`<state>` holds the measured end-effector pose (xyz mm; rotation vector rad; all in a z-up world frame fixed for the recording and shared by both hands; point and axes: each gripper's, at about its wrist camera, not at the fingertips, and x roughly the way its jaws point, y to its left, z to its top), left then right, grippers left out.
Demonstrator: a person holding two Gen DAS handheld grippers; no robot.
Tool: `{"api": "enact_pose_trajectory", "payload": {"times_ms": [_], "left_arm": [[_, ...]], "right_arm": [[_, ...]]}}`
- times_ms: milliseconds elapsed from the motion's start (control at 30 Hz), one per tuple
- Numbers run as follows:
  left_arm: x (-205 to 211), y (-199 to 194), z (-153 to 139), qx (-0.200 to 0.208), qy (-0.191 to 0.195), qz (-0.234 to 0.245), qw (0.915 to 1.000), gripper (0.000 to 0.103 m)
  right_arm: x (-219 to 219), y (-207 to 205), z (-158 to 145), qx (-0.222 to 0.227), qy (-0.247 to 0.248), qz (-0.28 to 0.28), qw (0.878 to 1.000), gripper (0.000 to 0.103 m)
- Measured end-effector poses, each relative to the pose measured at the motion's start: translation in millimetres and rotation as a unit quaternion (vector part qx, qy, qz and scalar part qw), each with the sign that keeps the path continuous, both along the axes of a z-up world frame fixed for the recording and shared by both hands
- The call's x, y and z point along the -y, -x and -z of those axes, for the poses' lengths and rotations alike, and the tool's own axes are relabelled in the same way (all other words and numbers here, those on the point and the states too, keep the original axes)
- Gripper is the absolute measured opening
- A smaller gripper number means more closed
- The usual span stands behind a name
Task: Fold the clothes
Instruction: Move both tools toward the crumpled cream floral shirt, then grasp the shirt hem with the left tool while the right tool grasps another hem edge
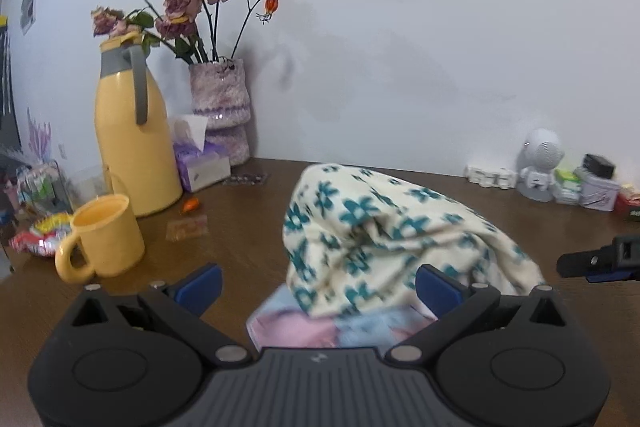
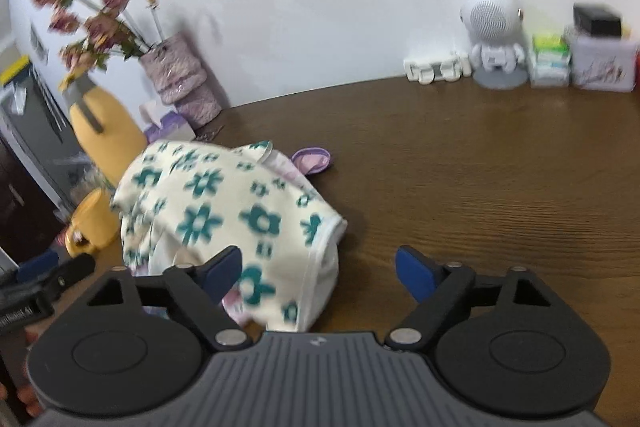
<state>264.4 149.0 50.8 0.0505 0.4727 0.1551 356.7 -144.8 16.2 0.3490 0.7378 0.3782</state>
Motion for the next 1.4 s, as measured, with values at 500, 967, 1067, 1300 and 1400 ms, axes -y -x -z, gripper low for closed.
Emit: {"api": "enact_pose_trajectory", "payload": {"times_ms": [500, 967, 1067, 1300, 1400], "left_arm": [[-15.2, -81.1, 11.7, -0.007, -0.028, 0.077, 0.9966, 0.010], [68.7, 47.3, -70.2, 0.089, -0.107, 0.226, 0.9640, 0.006], [108.1, 103.1, -59.4, 0.068, -0.119, 0.314, 0.9394, 0.006], [166.8, 156.0, -13.4, -0.051, -0.031, 0.426, 0.9027, 0.017], [166.3, 162.2, -2.5, -0.096, 0.020, 0.437, 0.8941, 0.052]], "right_arm": [[-6.6, -56.9, 22.9, -0.061, -0.141, -0.007, 0.988, 0.003], [69.8, 39.0, -150.3, 0.201, -0.113, 0.018, 0.973, 0.002], [93.1, 70.8, -186.7, 0.250, -0.090, 0.029, 0.964, 0.002], [105.7, 130.5, -193.3, 0.240, -0.016, -0.004, 0.971, 0.002], [96.3, 156.7, -175.7, 0.224, 0.031, -0.041, 0.973, 0.002]]}}
